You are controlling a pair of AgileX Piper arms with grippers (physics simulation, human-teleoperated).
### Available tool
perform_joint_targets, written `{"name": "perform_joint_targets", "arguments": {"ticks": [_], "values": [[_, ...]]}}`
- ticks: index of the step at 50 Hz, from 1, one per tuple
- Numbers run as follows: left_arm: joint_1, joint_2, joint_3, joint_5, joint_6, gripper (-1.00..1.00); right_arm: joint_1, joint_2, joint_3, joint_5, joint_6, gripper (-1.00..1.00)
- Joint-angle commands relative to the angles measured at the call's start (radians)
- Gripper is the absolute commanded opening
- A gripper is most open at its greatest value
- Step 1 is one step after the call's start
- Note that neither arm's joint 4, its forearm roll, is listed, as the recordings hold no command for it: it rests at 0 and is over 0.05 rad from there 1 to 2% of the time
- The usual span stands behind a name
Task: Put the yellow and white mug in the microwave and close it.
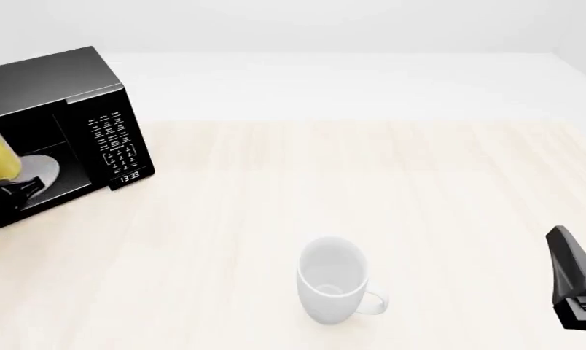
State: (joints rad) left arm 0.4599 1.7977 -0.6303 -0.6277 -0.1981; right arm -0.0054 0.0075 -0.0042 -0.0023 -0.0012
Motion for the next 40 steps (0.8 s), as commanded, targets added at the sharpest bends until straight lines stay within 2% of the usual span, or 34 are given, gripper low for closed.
{"name": "perform_joint_targets", "arguments": {"ticks": [1, 20, 40], "values": [[-0.002, 0.019, -0.053, 0.033, 0.001, -1.0, 0.0, 0.0, 0.0, 0.0, 0.0, 1.0], [0.008, 0.072, -0.117, 0.068, -0.007, -1.0, 0.0, 0.0, 0.0, 0.0, 0.0, 1.0], [0.012, 0.135, -0.142, 0.072, -0.015, -1.0, 0.0, 0.0, 0.0, 0.0, 0.0, 1.0]]}}
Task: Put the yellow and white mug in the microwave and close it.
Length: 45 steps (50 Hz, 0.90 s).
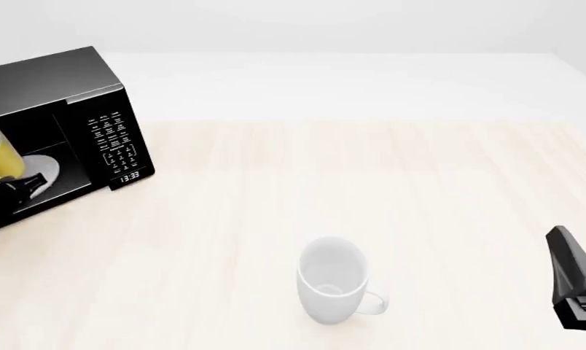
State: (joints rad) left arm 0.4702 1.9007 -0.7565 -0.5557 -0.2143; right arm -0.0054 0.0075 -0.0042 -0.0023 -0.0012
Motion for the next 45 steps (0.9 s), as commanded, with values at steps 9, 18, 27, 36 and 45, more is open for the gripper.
{"name": "perform_joint_targets", "arguments": {"ticks": [9, 18, 27, 36, 45], "values": [[0.004, 0.072, -0.022, -0.009, 0.005, -1.0, 0.0, 0.0, 0.0, 0.0, 0.0, 1.0], [0.005, 0.095, -0.029, -0.01, 0.008, -1.0, 0.0, 0.0, 0.0, 0.0, 0.0, 1.0], [0.006, 0.115, -0.043, 0.001, 0.01, -1.0, 0.0, 0.0, 0.0, 0.0, 0.0, 1.0], [-0.004, 0.107, -0.041, 0.001, 0.019, 1.0, 0.0, 0.0, 0.0, 0.0, 0.0, 1.0], [-0.007, 0.078, -0.019, -0.01, 0.022, 1.0, 0.0, 0.0, 0.0, 0.0, 0.0, 1.0]]}}
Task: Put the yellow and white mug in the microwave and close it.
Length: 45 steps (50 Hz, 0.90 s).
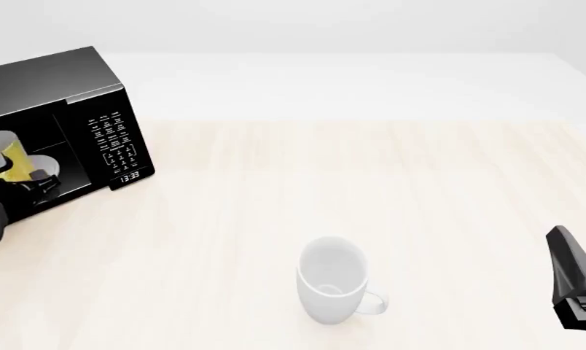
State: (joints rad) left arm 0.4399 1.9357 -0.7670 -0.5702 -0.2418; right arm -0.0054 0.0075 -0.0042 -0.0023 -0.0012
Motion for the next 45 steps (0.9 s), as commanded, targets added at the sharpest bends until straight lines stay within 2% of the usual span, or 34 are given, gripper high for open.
{"name": "perform_joint_targets", "arguments": {"ticks": [1, 16, 25, 45], "values": [[0.025, 0.04, -0.006, 0.004, 0.05, 1.0, 0.0, 0.0, 0.0, 0.0, 0.0, 1.0], [0.04, -0.011, 0.033, 0.01, 0.051, 1.0, 0.0, 0.0, 0.0, 0.0, 0.0, 1.0], [0.079, -0.118, 0.128, -0.024, 0.078, 1.0, 0.0, 0.0, 0.0, 0.0, 0.0, 1.0], [0.049, -0.19, 0.17, 0.009, 0.046, 1.0, 0.0, 0.0, 0.0, 0.0, 0.0, 1.0]]}}
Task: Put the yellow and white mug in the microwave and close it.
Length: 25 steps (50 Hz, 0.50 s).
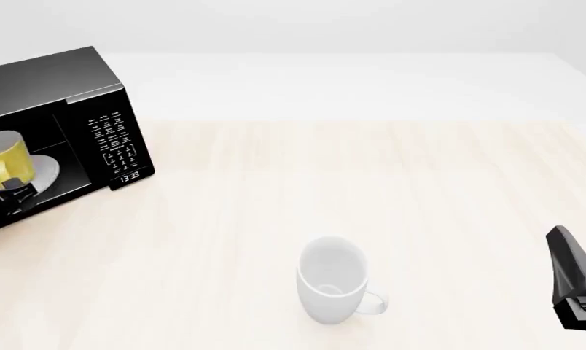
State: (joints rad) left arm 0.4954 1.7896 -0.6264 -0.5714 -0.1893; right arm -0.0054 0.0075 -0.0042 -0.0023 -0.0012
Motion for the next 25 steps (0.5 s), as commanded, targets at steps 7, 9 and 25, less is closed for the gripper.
{"name": "perform_joint_targets", "arguments": {"ticks": [7, 9, 25], "values": [[-0.018, -0.086, 0.05, 0.021, -0.016, 1.0, 0.0, 0.0, 0.0, 0.0, 0.0, 1.0], [-0.022, -0.103, 0.061, 0.026, -0.018, 1.0, 0.0, 0.0, 0.0, 0.0, 0.0, 1.0], [-0.043, -0.242, 0.104, 0.107, -0.023, 1.0, 0.0, 0.0, 0.0, 0.0, 0.0, 1.0]]}}
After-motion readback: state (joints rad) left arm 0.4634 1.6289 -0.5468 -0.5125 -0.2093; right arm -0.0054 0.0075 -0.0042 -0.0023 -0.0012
